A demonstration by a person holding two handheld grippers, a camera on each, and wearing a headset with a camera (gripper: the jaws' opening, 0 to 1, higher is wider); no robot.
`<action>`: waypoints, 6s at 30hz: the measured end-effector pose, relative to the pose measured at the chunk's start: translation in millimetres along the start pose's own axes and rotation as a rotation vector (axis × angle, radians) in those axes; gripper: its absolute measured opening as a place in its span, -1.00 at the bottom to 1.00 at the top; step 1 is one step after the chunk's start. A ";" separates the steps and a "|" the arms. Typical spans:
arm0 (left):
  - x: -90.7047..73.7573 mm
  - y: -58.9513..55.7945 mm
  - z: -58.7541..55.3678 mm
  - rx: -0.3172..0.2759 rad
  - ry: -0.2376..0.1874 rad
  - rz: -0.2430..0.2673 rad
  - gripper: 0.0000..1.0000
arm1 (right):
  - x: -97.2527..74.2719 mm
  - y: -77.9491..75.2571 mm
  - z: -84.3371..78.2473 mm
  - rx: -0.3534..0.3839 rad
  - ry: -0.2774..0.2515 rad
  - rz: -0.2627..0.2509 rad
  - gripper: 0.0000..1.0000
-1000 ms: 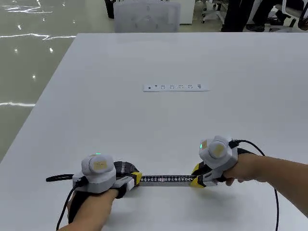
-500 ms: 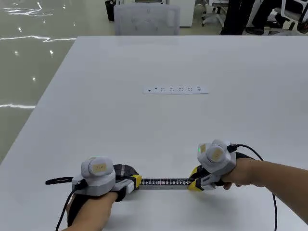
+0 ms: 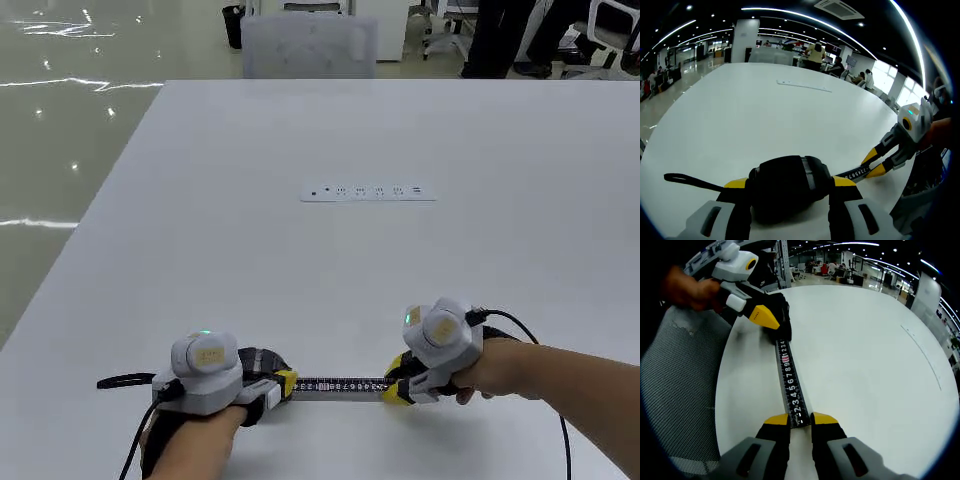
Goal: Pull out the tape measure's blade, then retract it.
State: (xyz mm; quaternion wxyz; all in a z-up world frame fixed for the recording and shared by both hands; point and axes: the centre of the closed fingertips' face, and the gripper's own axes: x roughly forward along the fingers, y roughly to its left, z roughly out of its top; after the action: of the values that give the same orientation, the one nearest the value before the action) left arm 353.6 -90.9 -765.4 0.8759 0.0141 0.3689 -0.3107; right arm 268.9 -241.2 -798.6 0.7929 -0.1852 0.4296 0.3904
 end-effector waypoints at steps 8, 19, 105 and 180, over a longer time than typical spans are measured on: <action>0.1 -0.4 -0.1 0.002 0.000 0.000 0.19 | 1.1 1.3 2.6 -0.002 -0.003 0.000 -0.71; 0.4 -0.6 -0.4 0.001 0.001 0.001 0.19 | 3.8 2.4 8.1 -0.001 -0.011 0.002 -0.71; 1.3 -0.1 0.5 0.004 -0.009 -0.011 0.19 | 39.2 17.0 57.2 -0.046 -0.035 0.016 -0.71; 0.3 1.4 0.8 -0.013 -0.017 -0.018 0.18 | 62.5 28.9 94.2 -0.083 -0.104 -0.009 -0.74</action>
State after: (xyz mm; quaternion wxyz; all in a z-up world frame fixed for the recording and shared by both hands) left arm 355.0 -90.2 -765.3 0.8762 0.0026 0.3637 -0.3162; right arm 317.4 -135.1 -796.1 0.8076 -0.1991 0.3705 0.4133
